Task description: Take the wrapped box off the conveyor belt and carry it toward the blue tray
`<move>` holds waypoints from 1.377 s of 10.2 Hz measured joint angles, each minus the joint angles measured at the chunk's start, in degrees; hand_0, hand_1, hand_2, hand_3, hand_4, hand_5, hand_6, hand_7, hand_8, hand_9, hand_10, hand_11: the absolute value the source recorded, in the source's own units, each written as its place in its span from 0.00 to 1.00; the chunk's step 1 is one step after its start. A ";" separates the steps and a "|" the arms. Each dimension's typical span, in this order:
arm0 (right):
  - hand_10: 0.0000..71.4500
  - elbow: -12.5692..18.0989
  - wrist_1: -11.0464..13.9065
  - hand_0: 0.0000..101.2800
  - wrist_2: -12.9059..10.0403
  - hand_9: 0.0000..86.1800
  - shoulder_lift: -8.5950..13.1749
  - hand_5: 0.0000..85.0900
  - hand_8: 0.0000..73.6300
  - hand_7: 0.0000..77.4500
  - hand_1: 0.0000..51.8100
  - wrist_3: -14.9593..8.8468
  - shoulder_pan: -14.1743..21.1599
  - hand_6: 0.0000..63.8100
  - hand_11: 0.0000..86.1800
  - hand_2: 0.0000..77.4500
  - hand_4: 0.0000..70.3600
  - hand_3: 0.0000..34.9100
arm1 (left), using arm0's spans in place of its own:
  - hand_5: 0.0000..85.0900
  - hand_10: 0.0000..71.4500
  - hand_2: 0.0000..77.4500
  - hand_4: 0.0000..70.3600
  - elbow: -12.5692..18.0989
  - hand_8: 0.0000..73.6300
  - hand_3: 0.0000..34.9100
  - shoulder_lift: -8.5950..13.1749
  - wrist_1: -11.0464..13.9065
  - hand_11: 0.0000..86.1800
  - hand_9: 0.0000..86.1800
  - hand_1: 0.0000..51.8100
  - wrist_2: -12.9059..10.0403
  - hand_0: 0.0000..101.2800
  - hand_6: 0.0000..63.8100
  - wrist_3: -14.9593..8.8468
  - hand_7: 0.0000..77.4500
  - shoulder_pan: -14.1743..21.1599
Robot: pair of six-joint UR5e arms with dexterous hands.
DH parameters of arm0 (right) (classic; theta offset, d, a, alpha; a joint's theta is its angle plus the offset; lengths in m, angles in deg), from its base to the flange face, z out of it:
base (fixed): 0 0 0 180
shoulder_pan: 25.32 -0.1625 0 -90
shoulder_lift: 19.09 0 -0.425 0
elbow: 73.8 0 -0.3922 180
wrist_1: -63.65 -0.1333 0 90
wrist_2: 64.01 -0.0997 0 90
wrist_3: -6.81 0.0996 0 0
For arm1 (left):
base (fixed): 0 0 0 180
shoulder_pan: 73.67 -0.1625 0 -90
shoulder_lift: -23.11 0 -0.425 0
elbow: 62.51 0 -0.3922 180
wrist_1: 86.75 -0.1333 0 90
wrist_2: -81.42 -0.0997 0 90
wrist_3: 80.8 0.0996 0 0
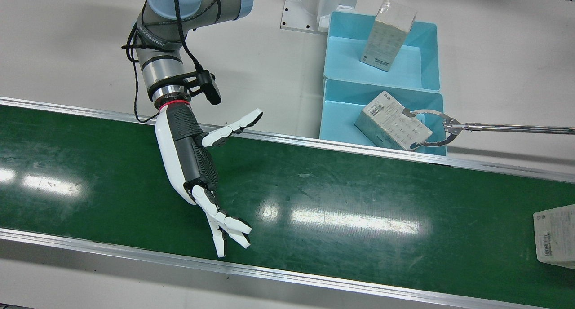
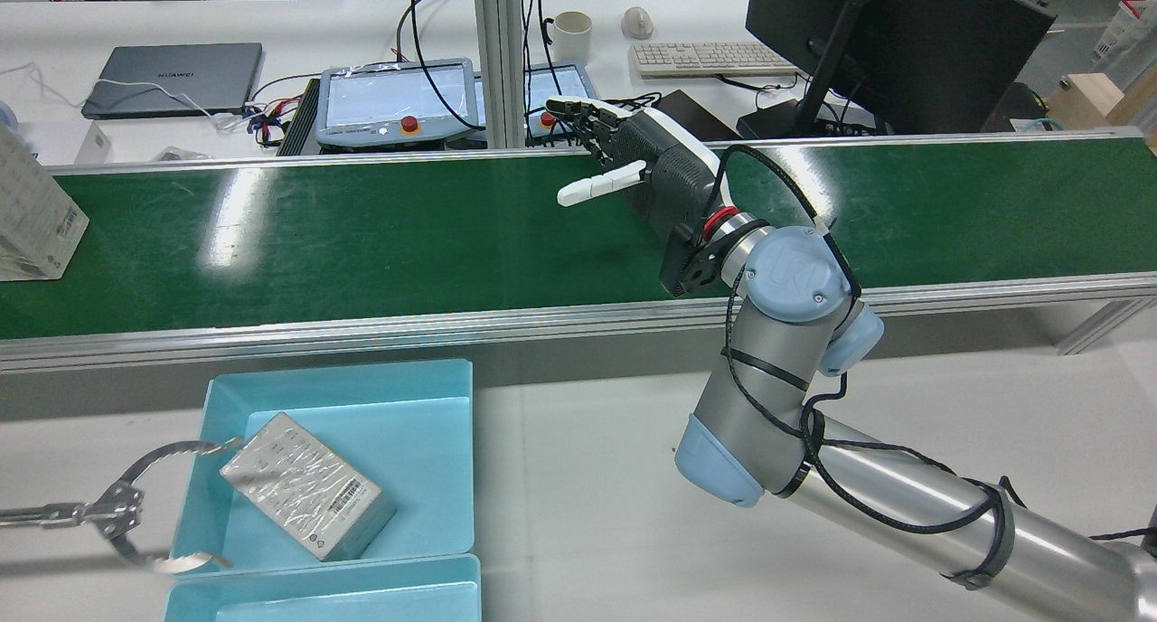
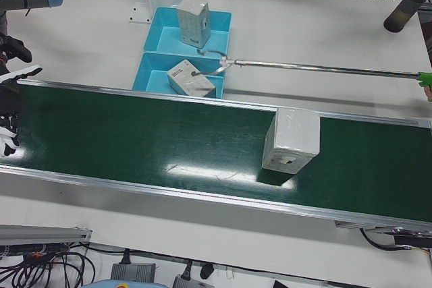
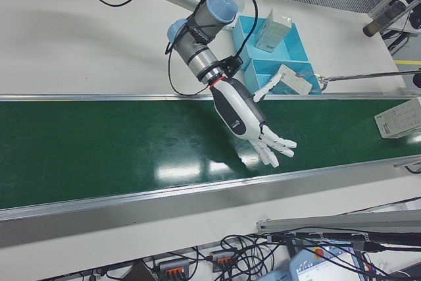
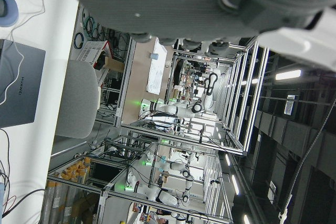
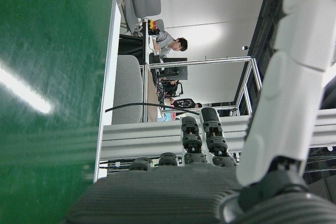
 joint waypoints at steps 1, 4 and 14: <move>0.00 -0.02 -0.09 0.45 0.00 0.04 -0.01 0.20 0.00 0.08 0.17 0.03 0.15 0.09 0.02 0.02 0.19 0.00 | 0.01 0.01 0.01 0.00 0.00 0.01 0.00 0.00 0.00 0.01 0.01 0.00 0.00 0.00 0.01 0.00 0.01 0.00; 0.00 -0.04 -0.20 0.46 -0.01 0.04 0.00 0.21 0.00 0.08 0.20 0.06 0.38 0.09 0.02 0.02 0.19 0.00 | 0.01 0.01 0.01 0.00 0.00 0.01 0.00 0.00 0.00 0.01 0.01 0.00 0.00 0.00 0.00 0.00 0.01 0.00; 0.00 -0.33 -0.24 0.51 0.15 0.03 0.36 0.20 0.00 0.06 0.37 -0.05 0.62 0.08 0.02 0.15 0.17 0.00 | 0.01 0.01 0.01 0.00 0.00 0.01 0.00 0.00 0.00 0.01 0.01 0.00 0.00 0.00 0.01 0.00 0.01 0.00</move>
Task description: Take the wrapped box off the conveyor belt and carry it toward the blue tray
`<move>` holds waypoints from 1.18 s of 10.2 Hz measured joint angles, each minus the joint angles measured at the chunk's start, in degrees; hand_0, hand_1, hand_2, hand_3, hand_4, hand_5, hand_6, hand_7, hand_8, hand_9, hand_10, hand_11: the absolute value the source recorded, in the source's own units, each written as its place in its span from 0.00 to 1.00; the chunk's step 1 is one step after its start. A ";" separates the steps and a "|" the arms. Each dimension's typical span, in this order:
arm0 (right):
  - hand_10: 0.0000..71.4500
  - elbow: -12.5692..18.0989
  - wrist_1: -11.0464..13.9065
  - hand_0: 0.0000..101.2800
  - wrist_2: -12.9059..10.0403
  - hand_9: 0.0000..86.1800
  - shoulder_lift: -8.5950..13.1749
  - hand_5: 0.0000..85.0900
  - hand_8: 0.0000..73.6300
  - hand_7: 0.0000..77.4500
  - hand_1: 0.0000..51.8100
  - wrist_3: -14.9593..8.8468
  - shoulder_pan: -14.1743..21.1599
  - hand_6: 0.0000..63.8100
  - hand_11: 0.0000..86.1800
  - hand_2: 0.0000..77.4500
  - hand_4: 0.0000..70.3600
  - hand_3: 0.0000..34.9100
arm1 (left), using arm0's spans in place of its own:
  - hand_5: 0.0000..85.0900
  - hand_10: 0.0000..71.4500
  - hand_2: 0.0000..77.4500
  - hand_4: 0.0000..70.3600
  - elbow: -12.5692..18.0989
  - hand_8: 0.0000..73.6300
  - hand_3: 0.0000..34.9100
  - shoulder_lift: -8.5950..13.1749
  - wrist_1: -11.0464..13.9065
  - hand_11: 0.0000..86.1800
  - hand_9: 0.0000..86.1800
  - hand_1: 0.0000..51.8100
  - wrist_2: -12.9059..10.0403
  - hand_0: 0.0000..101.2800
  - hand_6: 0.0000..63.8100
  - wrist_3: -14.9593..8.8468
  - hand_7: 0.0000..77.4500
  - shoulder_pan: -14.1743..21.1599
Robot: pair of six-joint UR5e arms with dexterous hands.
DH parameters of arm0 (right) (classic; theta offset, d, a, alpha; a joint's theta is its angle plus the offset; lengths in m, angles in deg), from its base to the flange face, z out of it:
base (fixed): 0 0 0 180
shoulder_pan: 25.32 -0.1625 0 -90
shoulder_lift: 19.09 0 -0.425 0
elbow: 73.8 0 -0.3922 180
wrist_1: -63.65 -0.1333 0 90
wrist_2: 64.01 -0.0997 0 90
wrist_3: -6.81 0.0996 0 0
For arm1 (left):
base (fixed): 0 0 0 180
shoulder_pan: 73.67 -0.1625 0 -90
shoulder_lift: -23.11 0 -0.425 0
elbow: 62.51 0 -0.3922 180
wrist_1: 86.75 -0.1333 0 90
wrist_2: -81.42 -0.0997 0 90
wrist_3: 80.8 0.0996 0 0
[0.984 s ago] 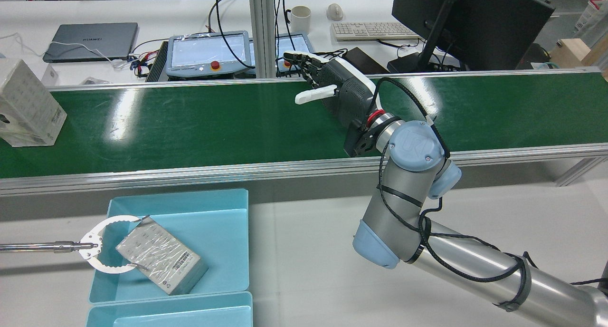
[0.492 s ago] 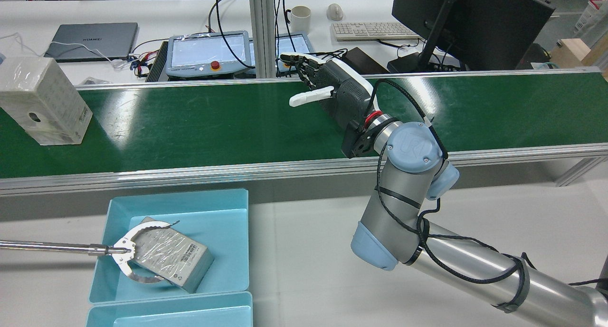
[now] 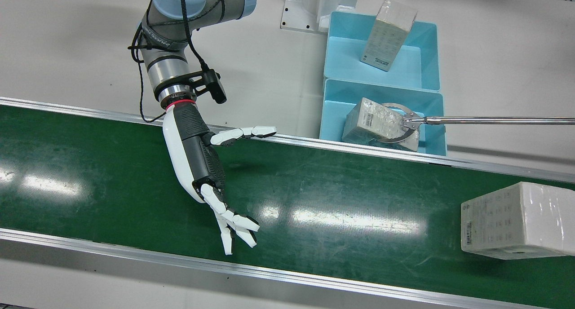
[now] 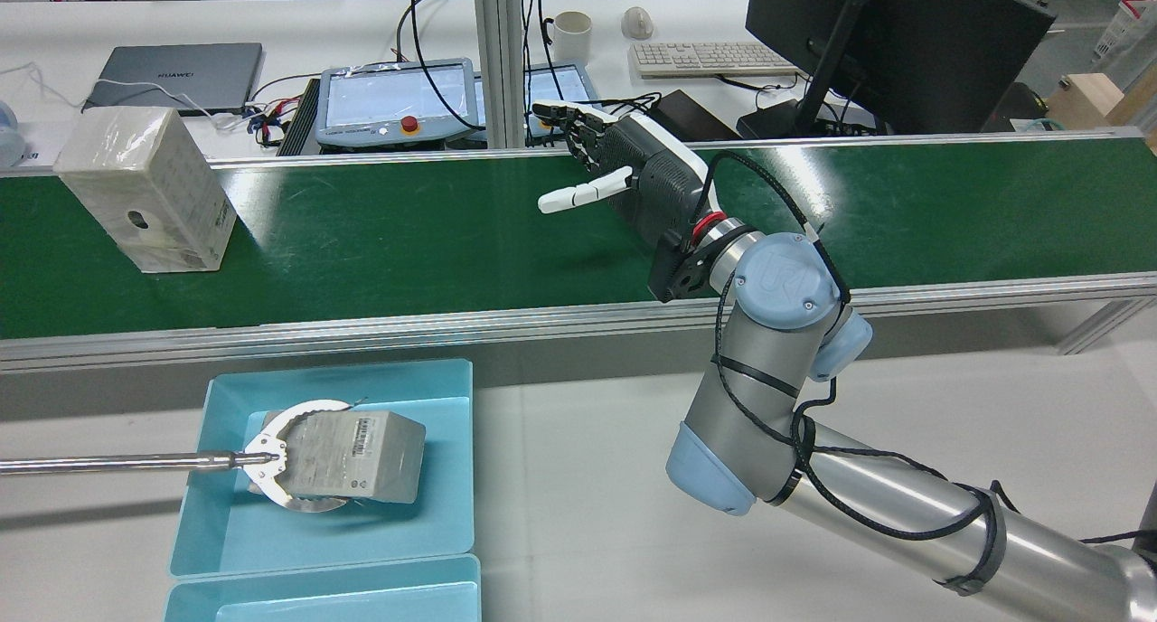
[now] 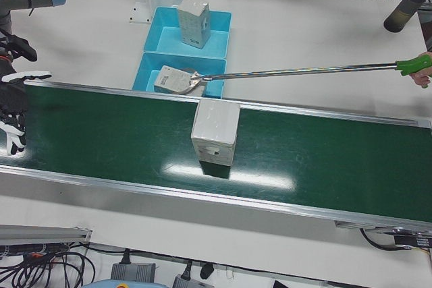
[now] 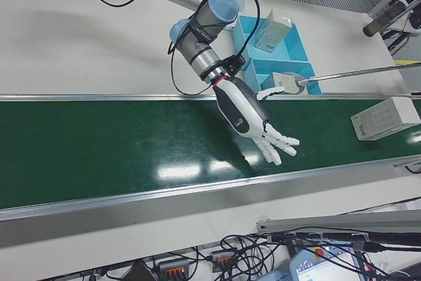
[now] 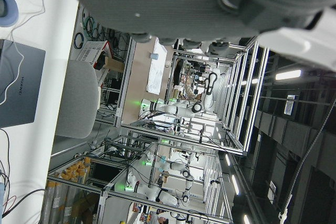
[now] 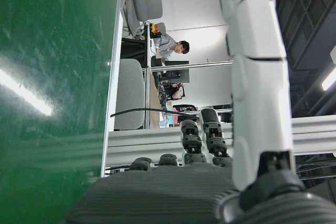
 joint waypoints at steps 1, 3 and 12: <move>0.00 -0.35 -0.03 0.50 -0.05 0.02 0.01 0.20 0.00 0.06 0.33 0.05 0.02 0.08 0.02 0.13 0.17 0.00 | 0.01 0.01 0.01 0.00 0.00 0.01 0.00 0.00 0.00 0.01 0.01 0.00 0.00 0.00 0.01 0.00 0.01 0.00; 0.00 -0.82 -0.08 0.49 -0.18 0.02 0.01 0.20 0.00 0.06 0.33 0.10 0.08 0.08 0.02 0.14 0.15 0.00 | 0.01 0.01 0.01 0.00 0.00 0.01 0.00 0.00 0.00 0.01 0.01 0.00 0.00 0.00 0.01 0.00 0.01 0.00; 0.00 -3.13 -2.60 0.48 -0.43 0.03 0.04 0.21 0.00 0.08 0.31 0.32 0.06 0.09 0.02 0.11 0.19 0.00 | 0.01 0.01 0.01 0.00 0.00 0.01 0.00 0.00 0.00 0.01 0.01 0.00 0.00 0.00 0.01 0.00 0.01 0.00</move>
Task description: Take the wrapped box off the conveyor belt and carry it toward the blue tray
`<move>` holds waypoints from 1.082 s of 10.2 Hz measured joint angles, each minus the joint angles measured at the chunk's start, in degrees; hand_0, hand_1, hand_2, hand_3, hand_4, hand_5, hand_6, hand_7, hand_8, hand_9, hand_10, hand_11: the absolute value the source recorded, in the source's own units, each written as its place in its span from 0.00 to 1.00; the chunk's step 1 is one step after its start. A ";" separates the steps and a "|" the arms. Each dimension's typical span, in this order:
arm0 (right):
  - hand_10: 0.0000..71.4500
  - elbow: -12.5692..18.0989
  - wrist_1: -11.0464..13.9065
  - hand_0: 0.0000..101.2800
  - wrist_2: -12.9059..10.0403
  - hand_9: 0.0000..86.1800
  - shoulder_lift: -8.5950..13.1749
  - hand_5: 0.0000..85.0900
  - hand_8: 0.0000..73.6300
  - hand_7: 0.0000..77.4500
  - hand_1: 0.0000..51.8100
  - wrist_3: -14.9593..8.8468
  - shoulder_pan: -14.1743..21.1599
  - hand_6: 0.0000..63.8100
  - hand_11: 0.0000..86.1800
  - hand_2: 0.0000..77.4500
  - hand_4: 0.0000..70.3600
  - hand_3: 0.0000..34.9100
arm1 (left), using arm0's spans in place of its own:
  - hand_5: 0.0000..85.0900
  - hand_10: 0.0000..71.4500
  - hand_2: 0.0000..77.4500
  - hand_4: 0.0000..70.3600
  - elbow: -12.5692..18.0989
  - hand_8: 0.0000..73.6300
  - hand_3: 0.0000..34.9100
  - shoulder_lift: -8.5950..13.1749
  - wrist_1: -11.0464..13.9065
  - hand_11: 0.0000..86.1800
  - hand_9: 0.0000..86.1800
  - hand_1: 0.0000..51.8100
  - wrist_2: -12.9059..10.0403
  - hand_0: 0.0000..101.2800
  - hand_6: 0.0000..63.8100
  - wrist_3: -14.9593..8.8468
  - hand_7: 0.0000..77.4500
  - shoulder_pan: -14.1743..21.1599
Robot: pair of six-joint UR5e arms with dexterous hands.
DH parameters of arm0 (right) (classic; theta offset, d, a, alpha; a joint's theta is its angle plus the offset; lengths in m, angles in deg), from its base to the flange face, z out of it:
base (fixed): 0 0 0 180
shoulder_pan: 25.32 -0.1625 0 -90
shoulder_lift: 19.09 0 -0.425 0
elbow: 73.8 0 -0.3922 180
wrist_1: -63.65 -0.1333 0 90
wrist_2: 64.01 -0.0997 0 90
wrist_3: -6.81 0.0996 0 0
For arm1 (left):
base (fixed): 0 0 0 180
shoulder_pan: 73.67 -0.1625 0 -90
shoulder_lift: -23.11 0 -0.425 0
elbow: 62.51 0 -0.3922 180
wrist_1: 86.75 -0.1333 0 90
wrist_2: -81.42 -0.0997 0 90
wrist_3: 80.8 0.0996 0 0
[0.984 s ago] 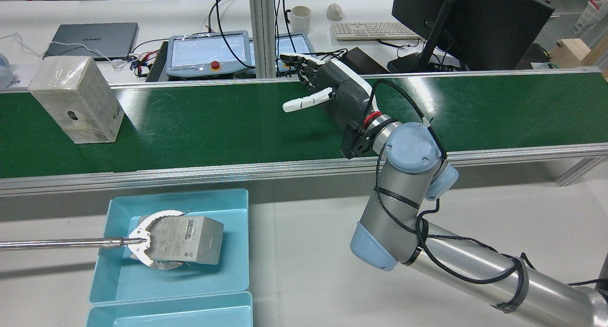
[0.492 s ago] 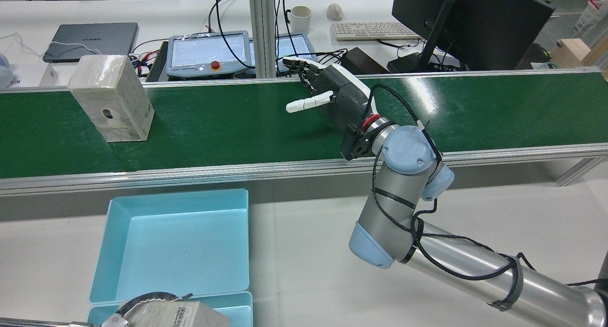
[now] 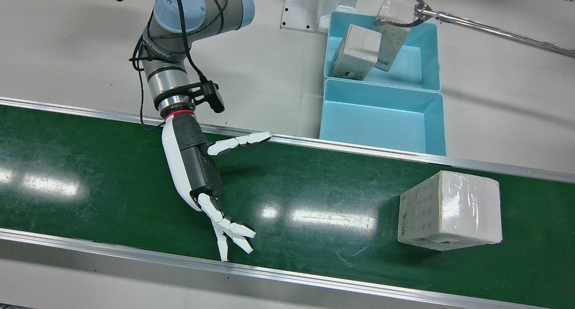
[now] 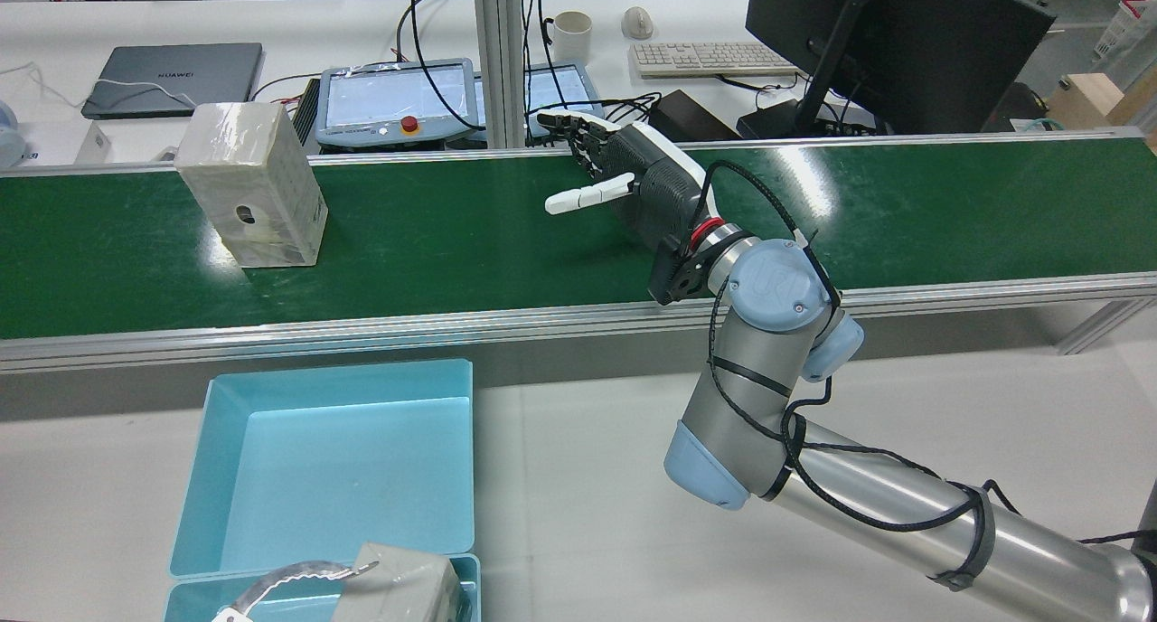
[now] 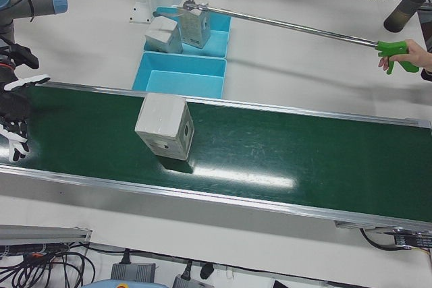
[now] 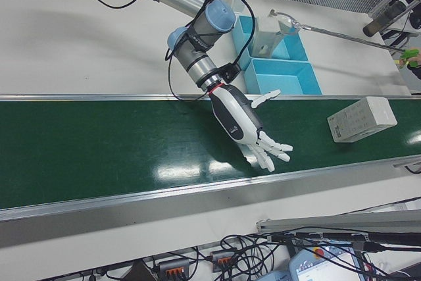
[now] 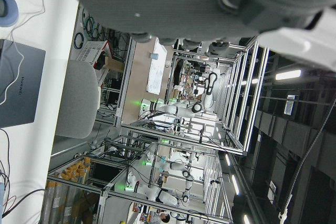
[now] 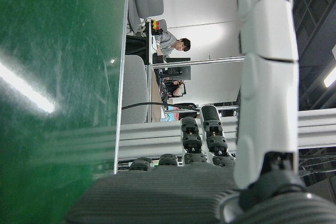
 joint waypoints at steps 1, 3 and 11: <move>0.00 0.02 -0.01 0.48 0.00 0.03 0.00 0.21 0.00 0.08 0.31 0.03 0.00 0.09 0.02 0.11 0.19 0.00 | 0.01 0.01 0.01 0.00 0.00 0.01 0.00 0.00 0.00 0.01 0.01 0.00 0.00 0.00 0.01 0.00 0.01 0.00; 0.00 0.23 -0.01 0.48 0.00 0.03 -0.01 0.21 0.00 0.08 0.31 0.11 -0.04 0.09 0.02 0.11 0.19 0.00 | 0.01 0.01 0.01 0.00 0.00 0.01 0.00 0.00 0.00 0.01 0.01 0.00 0.00 0.00 0.01 0.00 0.01 0.00; 0.00 0.25 -0.01 0.48 0.04 0.03 0.07 0.17 0.00 0.05 0.31 -0.12 -0.01 0.07 0.02 0.11 0.14 0.00 | 0.01 0.01 0.01 0.00 0.00 0.01 0.00 0.00 0.00 0.01 0.01 0.00 0.00 0.00 0.01 0.00 0.01 0.00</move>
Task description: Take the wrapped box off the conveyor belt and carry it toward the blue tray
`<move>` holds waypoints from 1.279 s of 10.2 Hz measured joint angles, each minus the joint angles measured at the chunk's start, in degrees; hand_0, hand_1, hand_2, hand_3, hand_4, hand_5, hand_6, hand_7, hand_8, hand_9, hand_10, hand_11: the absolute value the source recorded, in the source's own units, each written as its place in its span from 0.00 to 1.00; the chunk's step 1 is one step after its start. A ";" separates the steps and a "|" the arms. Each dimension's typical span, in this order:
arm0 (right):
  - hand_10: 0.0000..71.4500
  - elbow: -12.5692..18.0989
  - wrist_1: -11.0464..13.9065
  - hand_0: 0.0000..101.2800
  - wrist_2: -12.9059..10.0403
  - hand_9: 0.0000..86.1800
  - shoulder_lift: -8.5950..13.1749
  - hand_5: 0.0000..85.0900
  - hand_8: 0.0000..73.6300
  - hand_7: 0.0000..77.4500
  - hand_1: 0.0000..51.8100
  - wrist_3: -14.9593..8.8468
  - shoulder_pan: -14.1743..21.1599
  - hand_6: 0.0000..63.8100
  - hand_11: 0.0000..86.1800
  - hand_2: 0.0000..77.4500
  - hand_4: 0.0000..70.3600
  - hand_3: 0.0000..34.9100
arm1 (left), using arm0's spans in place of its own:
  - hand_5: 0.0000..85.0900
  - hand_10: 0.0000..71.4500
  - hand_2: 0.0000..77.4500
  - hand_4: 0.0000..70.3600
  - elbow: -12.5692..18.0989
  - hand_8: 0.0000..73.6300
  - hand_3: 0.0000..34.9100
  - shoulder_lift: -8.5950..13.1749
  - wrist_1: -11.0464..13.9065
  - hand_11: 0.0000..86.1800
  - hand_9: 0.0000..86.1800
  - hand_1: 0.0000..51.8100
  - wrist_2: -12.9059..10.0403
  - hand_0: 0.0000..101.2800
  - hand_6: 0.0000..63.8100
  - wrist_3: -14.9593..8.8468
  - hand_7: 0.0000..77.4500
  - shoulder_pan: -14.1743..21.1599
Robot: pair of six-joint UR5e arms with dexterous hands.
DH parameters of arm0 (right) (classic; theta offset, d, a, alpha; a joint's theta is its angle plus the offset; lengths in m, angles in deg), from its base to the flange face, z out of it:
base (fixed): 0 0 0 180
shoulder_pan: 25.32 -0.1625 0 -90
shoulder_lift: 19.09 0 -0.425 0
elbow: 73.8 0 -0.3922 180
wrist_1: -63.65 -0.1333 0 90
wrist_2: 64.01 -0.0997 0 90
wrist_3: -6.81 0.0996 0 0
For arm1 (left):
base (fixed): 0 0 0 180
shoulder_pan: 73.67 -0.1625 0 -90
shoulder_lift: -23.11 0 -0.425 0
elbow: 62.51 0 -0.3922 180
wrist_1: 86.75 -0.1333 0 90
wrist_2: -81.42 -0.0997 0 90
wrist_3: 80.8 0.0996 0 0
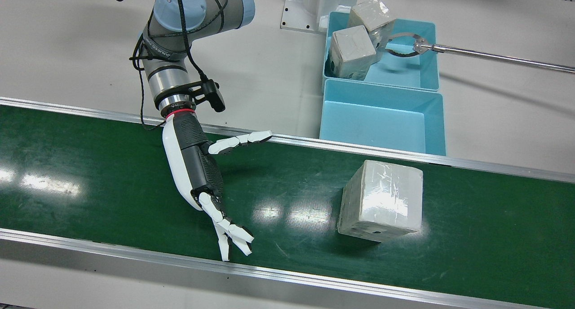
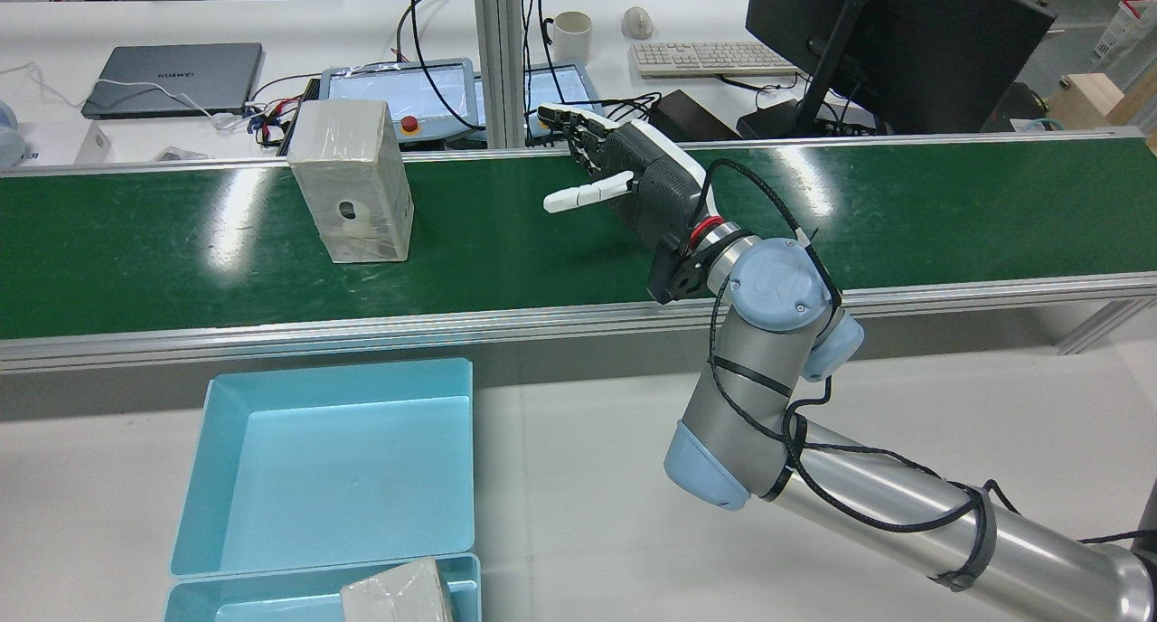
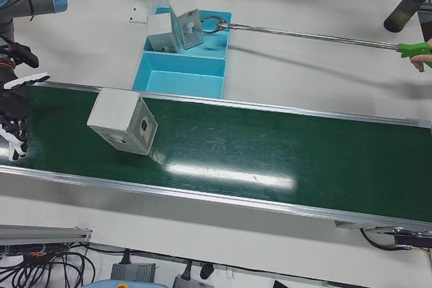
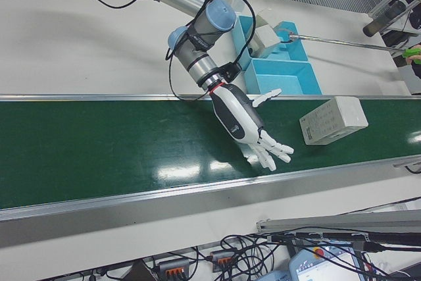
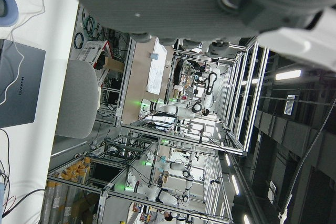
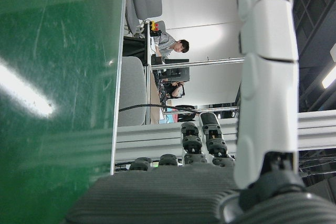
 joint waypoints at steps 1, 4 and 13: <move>0.00 -0.05 0.00 0.48 -0.04 0.02 0.01 0.17 0.00 0.05 0.31 0.00 0.00 0.07 0.02 0.11 0.15 0.00 | 0.01 0.01 0.01 0.00 0.00 0.01 0.00 0.00 0.00 0.01 0.01 0.00 0.00 0.00 0.01 0.00 0.01 0.00; 0.00 -0.15 0.00 0.48 -0.11 0.02 -0.03 0.18 0.00 0.06 0.31 -0.14 0.04 0.07 0.02 0.11 0.15 0.00 | 0.01 0.01 0.01 0.00 0.00 0.01 0.00 0.00 0.00 0.01 0.01 0.00 0.00 0.00 0.01 0.00 0.01 0.00; 0.00 -0.31 0.00 0.48 -0.20 0.02 -0.10 0.18 0.00 0.06 0.31 -0.46 0.51 0.06 0.02 0.11 0.15 0.00 | 0.01 0.01 0.01 0.00 0.00 0.01 0.00 0.00 0.00 0.01 0.01 0.00 0.00 0.00 0.01 0.00 0.01 0.00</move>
